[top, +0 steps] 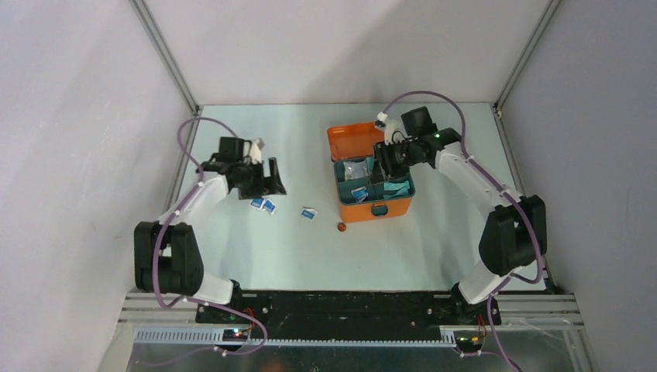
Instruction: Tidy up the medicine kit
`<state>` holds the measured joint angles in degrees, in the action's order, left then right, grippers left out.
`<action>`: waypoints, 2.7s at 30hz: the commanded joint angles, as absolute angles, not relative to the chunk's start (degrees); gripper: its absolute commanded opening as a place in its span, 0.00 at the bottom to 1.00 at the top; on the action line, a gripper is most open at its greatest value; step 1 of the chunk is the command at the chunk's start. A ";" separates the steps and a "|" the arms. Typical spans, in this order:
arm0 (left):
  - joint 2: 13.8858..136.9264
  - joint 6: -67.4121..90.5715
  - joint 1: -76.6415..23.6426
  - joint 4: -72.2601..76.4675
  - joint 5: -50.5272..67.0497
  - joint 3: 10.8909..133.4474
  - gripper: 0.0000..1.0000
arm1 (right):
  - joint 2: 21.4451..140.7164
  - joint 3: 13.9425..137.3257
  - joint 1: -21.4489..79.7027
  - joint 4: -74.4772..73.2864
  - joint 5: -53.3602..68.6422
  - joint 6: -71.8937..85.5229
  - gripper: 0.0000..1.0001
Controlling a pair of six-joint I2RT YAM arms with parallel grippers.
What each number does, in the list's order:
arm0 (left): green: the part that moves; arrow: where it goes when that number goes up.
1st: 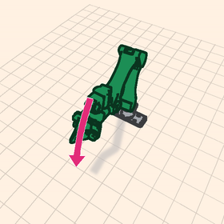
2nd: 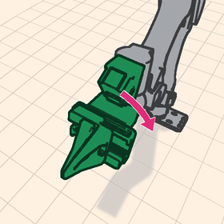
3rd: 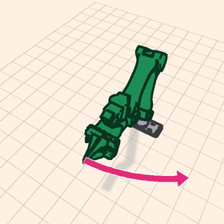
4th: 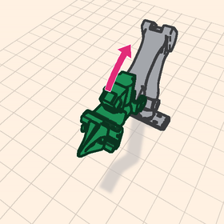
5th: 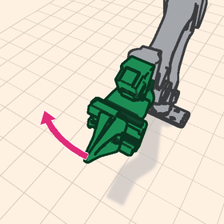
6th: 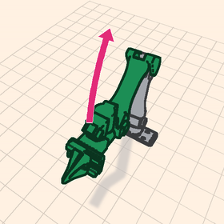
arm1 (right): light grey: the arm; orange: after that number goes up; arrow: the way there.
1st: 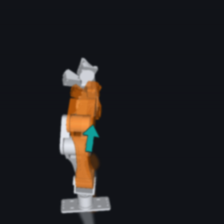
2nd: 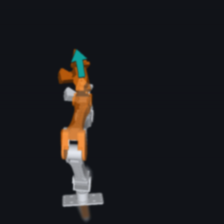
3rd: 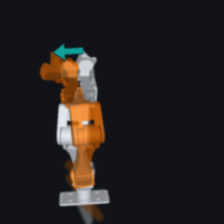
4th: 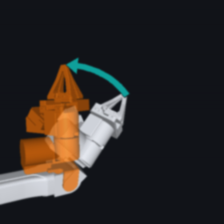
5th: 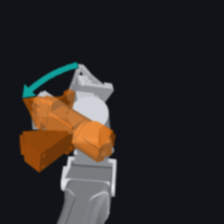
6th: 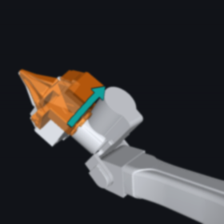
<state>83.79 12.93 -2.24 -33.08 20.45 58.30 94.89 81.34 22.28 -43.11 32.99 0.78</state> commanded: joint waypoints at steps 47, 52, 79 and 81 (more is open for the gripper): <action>107.12 -34.31 -30.23 -37.78 9.87 71.42 0.39 | 71.79 74.55 13.89 -38.95 37.90 -5.92 0.46; 108.86 -34.24 -30.22 -37.81 9.34 72.79 0.35 | 71.85 74.53 13.72 -38.96 37.92 -5.88 0.46; 95.15 -40.23 -27.62 -33.05 21.85 62.43 0.62 | 72.31 74.54 12.23 -38.22 38.82 -5.13 0.45; 92.60 -39.16 -27.35 -31.26 23.26 63.09 0.64 | 72.68 74.53 12.17 -37.90 39.36 -4.71 0.45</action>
